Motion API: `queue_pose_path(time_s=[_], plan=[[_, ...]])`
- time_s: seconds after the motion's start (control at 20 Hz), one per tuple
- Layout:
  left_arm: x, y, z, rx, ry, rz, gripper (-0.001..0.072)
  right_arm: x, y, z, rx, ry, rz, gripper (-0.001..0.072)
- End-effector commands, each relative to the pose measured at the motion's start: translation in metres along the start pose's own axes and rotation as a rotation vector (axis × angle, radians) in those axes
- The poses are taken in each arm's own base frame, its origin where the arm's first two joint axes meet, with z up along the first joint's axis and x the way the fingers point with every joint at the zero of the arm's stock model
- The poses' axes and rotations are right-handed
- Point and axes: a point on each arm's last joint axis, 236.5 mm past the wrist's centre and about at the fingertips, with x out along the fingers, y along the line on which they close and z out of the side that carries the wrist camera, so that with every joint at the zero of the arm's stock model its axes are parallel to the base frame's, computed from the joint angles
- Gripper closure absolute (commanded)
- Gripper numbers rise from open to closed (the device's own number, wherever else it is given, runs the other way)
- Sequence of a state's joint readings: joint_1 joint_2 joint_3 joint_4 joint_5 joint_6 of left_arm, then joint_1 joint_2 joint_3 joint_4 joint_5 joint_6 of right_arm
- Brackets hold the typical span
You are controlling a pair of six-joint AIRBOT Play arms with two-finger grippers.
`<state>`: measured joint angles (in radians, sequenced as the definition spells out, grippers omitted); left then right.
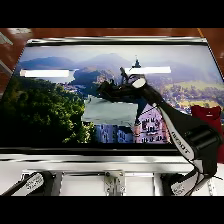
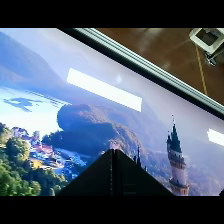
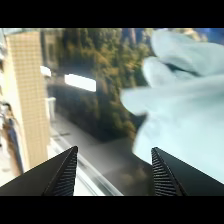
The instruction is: Fold the shirts.
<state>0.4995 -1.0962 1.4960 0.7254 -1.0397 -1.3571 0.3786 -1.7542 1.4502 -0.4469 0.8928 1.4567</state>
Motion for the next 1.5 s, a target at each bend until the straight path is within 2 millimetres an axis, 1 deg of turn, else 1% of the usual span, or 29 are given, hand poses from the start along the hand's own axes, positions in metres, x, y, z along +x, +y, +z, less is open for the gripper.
queue_pose_path(time_s=[0.0,0.05,0.1,0.15,0.2,0.25,0.35,0.4,0.5,0.55,0.65,0.8,0.85,0.9,0.95,1.0,1.05,1.1,1.15,1.2,1.25,1.35,1.4,1.45], plan=[[0.0,0.0,-0.008,0.028,0.032,-0.004,0.0673,-0.087,-0.069,-0.021,-0.025,0.198,-0.256,0.0123],[0.0,-0.001,-0.01,0.035,0.043,-0.007,0.0673,-0.118,-0.099,-0.027,-0.017,0.242,-0.38,0.0042],[0.0,-0.001,-0.012,0.035,0.051,-0.008,0.0673,-0.151,-0.133,-0.033,0.008,0.284,-0.529,0.0026],[0.0,-0.002,-0.015,0.035,0.061,-0.012,0.0673,-0.175,-0.159,-0.039,0.028,0.323,-0.643,0.0026],[0.0,-0.004,-0.018,0.037,0.073,-0.017,0.0673,-0.187,-0.175,-0.042,0.046,0.335,-0.701,0.0025],[0.001,-0.007,-0.022,0.04,0.088,-0.026,0.0673,-0.183,-0.181,-0.04,0.059,0.316,-0.692,0.0026],[0.007,-0.015,-0.033,0.042,0.12,-0.047,0.0673,-0.158,-0.185,-0.036,0.073,0.27,-0.611,0.0026],[0.011,-0.018,-0.04,0.04,0.137,-0.058,0.0673,-0.148,-0.191,-0.035,0.094,0.257,-0.591,0.0026],[0.017,-0.024,-0.052,0.042,0.167,-0.077,0.0673,-0.127,-0.2,-0.035,0.136,0.264,-0.529,0.0026],[0.019,-0.029,-0.056,0.045,0.176,-0.087,0.0673,-0.116,-0.201,-0.035,0.145,0.267,-0.488,0.0026],[0.022,-0.037,-0.06,0.054,0.186,-0.105,0.0673,-0.098,-0.198,-0.037,0.145,0.287,-0.417,0.0026],[0.028,-0.046,-0.053,0.062,0.145,-0.116,0.0673,-0.082,-0.203,-0.041,0.157,0.299,-0.396,0.0027],[0.03,-0.049,-0.051,0.065,0.132,-0.12,0.0673,-0.078,-0.203,-0.04,0.162,0.291,-0.389,0.0076],[0.032,-0.053,-0.051,0.068,0.124,-0.126,0.0673,-0.077,-0.203,-0.037,0.162,0.277,-0.387,0.0282],[0.032,-0.056,-0.051,0.071,0.124,-0.131,0.0673,-0.075,-0.201,-0.033,0.164,0.262,-0.375,0.0522],[0.033,-0.059,-0.053,0.074,0.128,-0.138,0.0673,-0.073,-0.196,-0.031,0.158,0.255,-0.353,0.0646],[0.034,-0.062,-0.055,0.076,0.132,-0.143,0.0673,-0.074,-0.186,-0.027,0.113,0.252,-0.317,0.0652],[0.034,-0.063,-0.055,0.078,0.134,-0.146,0.0673,-0.079,-0.172,-0.022,0.041,0.251,-0.275,0.0652],[0.034,-0.064,-0.056,0.079,0.136,-0.149,0.0673,-0.09,-0.159,-0.016,-0.019,0.247,-0.252,0.0652],[0.034,-0.065,-0.056,0.079,0.137,-0.149,0.0673,-0.107,-0.145,-0.008,-0.067,0.23,-0.238,0.0652],[0.034,-0.065,-0.057,0.079,0.138,-0.15,0.0673,-0.131,-0.132,0.006,-0.1,0.187,-0.236,0.0653],[0.034,-0.067,-0.06,0.076,0.152,-0.157,0.0673,-0.193,-0.114,0.034,-0.14,0.071,-0.274,0.0652],[0.034,-0.069,-0.064,0.078,0.164,-0.164,0.0673,-0.228,-0.11,0.046,-0.136,-0.004,-0.309,0.0653],[0.034,-0.073,-0.068,0.083,0.179,-0.172,0.0673,-0.268,-0.11,0.058,-0.121,-0.095,-0.354,0.0653]])
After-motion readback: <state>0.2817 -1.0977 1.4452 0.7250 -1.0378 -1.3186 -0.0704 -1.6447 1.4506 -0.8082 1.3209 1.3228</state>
